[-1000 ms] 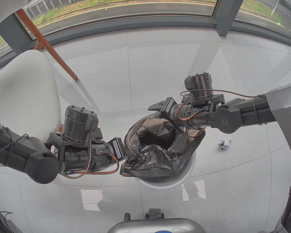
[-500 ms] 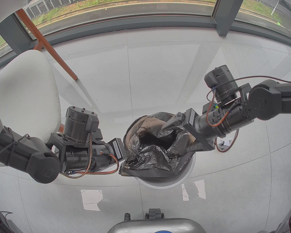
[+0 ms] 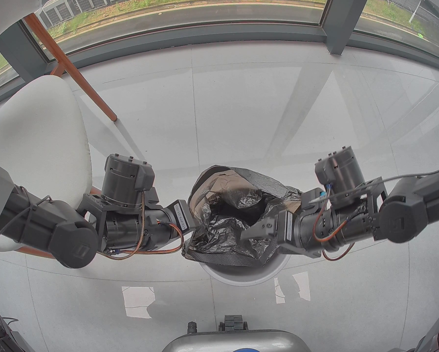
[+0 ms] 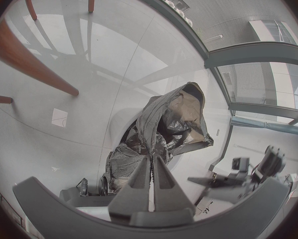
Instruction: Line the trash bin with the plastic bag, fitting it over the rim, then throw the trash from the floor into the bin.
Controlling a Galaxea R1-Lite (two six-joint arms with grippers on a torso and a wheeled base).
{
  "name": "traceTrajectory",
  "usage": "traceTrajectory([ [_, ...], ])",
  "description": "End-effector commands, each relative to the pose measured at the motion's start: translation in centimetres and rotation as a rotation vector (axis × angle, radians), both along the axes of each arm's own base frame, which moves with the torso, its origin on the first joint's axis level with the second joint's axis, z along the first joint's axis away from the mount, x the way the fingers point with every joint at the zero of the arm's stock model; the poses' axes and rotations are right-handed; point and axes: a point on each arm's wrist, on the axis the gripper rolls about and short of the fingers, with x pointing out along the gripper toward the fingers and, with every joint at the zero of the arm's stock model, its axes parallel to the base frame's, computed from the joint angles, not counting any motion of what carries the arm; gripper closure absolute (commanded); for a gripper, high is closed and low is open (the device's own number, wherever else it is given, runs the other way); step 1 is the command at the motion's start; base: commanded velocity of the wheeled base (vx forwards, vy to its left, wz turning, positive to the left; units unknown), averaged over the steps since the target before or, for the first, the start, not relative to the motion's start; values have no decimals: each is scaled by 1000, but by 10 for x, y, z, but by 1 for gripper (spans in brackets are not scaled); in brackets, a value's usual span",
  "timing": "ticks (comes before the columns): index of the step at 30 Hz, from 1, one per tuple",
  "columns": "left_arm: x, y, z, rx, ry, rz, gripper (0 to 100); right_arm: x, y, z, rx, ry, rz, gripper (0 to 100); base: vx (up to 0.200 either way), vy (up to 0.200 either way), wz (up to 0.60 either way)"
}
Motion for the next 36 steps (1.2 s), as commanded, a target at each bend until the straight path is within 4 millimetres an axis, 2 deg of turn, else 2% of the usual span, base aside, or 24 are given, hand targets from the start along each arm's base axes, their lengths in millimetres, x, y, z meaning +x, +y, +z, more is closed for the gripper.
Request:
traceTrajectory([
  [1, 12, -3, 2, -9, -14, 12, 100, -12, 4, -31, -80, 46, 70, 0, 0, 0, 0],
  [13, 28, 2, 9, -30, -35, 52, 100, -20, 13, -41, -104, 64, 106, 0, 0, 0, 0],
  [27, 42, 1, 19, -89, -48, 98, 100, -17, 23, -52, -184, 35, 48, 0, 0, 0, 0],
  [30, 43, 1, 21, -92, -53, 99, 100, -12, 27, -57, -193, 24, 0, 0, 0, 0, 0],
  [36, 46, 0, 17, -82, -49, 113, 100, -2, 35, -58, -97, 11, -93, 0, 0, 0, 0],
])
